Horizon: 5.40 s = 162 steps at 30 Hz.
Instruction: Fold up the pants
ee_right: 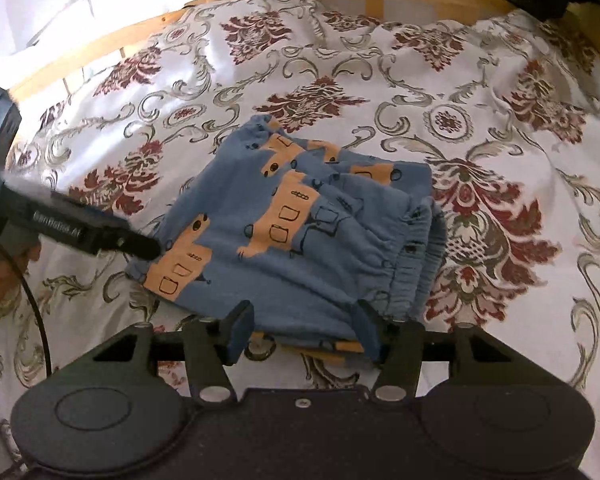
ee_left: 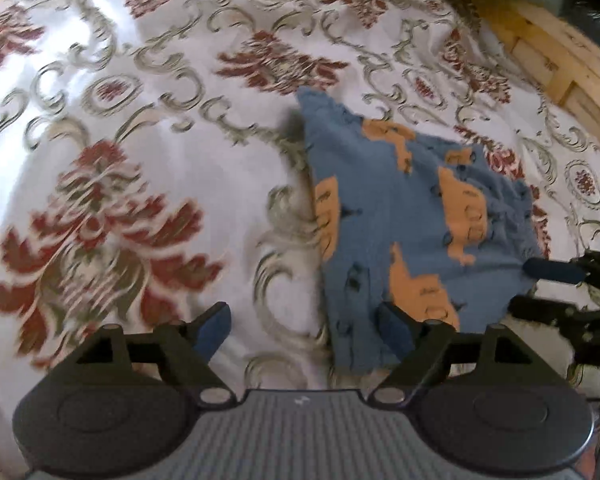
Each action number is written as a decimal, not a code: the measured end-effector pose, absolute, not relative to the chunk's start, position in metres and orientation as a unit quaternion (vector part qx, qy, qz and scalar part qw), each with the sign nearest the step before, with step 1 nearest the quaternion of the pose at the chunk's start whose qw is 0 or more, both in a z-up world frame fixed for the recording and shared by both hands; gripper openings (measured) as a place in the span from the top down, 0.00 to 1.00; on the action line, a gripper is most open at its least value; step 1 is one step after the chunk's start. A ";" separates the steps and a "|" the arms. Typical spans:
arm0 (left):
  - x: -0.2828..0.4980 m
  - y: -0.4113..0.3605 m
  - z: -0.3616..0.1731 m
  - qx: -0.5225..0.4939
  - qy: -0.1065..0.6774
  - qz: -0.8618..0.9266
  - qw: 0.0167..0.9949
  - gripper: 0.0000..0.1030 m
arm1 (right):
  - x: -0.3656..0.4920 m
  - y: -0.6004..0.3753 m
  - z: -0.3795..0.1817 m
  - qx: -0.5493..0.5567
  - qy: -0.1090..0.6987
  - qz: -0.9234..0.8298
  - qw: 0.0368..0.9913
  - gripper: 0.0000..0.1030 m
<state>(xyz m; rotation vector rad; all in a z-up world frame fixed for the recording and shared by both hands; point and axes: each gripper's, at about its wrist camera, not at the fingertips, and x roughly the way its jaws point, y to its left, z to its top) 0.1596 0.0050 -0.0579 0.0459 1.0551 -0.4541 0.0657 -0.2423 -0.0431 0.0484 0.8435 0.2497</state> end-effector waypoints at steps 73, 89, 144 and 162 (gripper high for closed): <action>0.232 0.008 -0.087 -0.155 0.498 -0.348 0.779 0.50 | 0.167 -0.371 -0.082 0.333 0.392 0.263 0.816 0.40; 0.209 -0.016 -0.060 -0.051 0.478 -0.308 0.821 0.74 | 0.139 -0.326 -0.055 0.198 0.378 0.152 0.892 0.81; 0.139 0.035 0.053 -0.047 0.319 -0.138 0.937 0.00 | 0.101 -0.229 0.057 0.055 0.241 0.096 0.964 0.02; 0.007 0.046 0.040 -0.016 0.321 -0.086 0.943 0.00 | -0.027 -0.201 0.047 0.029 0.208 0.053 0.976 0.01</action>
